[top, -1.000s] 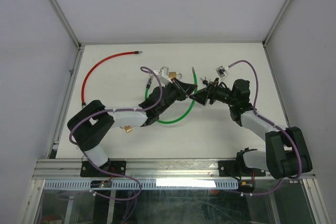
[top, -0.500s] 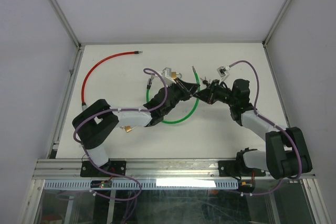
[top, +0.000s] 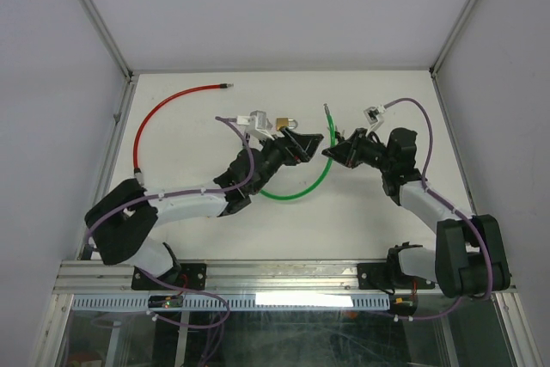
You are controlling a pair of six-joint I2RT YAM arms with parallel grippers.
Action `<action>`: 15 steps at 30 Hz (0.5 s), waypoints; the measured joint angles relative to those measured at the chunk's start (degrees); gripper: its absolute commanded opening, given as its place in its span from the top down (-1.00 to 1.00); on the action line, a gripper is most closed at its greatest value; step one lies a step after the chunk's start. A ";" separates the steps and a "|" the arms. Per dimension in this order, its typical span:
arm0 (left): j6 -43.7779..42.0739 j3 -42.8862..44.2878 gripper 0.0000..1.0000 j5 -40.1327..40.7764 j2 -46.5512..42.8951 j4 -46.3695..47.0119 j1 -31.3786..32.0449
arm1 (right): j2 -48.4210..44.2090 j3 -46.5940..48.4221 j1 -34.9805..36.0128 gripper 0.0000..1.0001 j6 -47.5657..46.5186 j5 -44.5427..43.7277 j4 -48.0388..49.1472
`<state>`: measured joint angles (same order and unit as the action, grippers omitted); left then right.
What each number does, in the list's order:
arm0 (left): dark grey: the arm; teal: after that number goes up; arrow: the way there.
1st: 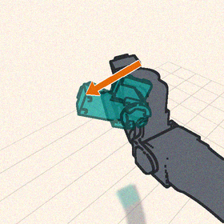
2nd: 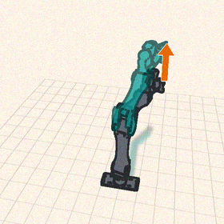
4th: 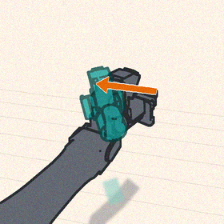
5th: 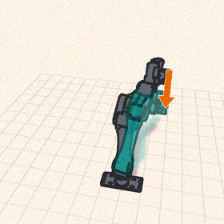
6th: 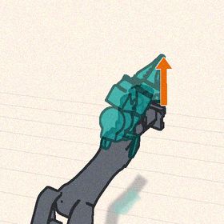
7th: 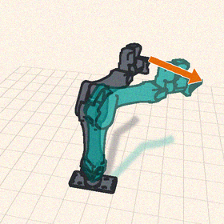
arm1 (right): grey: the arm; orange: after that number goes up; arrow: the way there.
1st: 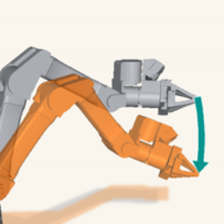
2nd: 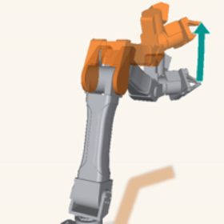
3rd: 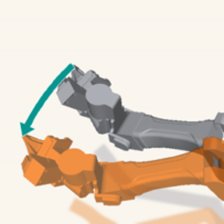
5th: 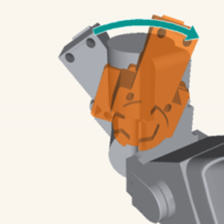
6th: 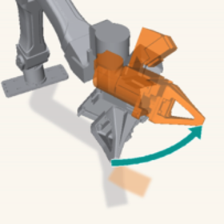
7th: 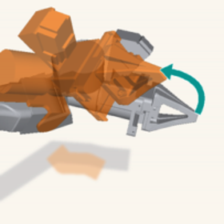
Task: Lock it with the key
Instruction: Pick up the lock from the center of the board, then lock the lock.
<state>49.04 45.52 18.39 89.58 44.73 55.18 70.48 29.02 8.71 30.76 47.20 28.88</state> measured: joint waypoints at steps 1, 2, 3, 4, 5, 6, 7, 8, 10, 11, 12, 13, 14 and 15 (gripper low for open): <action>-2.08 -1.31 -0.98 0.50 -2.32 -0.26 0.00 | -0.04 0.00 0.00 1.00 -0.33 0.17 -0.24; -3.87 -2.47 -0.98 1.09 -4.46 -0.74 -0.02 | -0.07 0.02 0.00 1.00 -0.68 0.24 -0.50; -5.53 -3.58 -0.98 1.46 -6.54 -1.57 -0.09 | -0.11 0.04 0.00 1.00 -1.11 0.39 -0.83; -7.50 -4.90 -0.98 1.73 -8.81 -2.62 -0.44 | -0.22 0.04 -0.02 1.00 -1.53 0.55 -1.20; -9.57 -6.21 -0.98 1.70 -10.99 -3.91 -1.09 | -0.33 0.04 -0.02 1.00 -1.88 0.70 -1.49; -11.10 -7.15 -0.98 1.38 -12.52 -5.18 -1.77 | -0.50 0.04 -0.02 1.00 -2.27 0.87 -1.79; -12.98 -8.39 -0.98 -0.11 -14.29 -7.50 -3.45 | -0.72 0.07 -0.02 1.00 -2.67 1.07 -2.12; -14.16 -9.27 -0.98 -1.31 -15.30 -9.14 -5.40 | -1.01 0.07 -0.02 1.00 -3.02 1.22 -2.34; -16.24 -11.78 -0.98 -5.31 -17.03 -12.68 -11.58 | -1.49 0.26 -0.02 1.00 -3.69 1.51 -2.84; -17.16 -13.60 -0.98 -7.21 -17.70 -14.08 -15.32 | -1.64 0.39 -0.02 1.00 -3.96 1.62 -2.89; -17.92 -15.43 -0.95 -8.72 -18.21 -15.61 -18.71 | -1.70 0.55 -0.02 1.00 -4.17 1.70 -3.02; -18.47 -16.72 -0.91 -9.99 -18.49 -16.76 -21.18 | -1.77 0.63 -0.02 1.00 -4.39 1.73 -3.10; -18.80 -18.03 -0.86 -11.30 -18.53 -17.97 -23.61 | -1.86 0.68 -0.02 1.00 -4.68 1.73 -3.10; -19.08 -18.86 -0.78 -12.72 -18.47 -19.26 -25.44 | -1.88 0.68 -0.02 1.00 -4.96 1.79 -3.15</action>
<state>29.95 26.65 5.67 71.11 25.47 29.74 68.60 29.69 8.69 25.80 48.99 25.74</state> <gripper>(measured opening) 0.963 0.131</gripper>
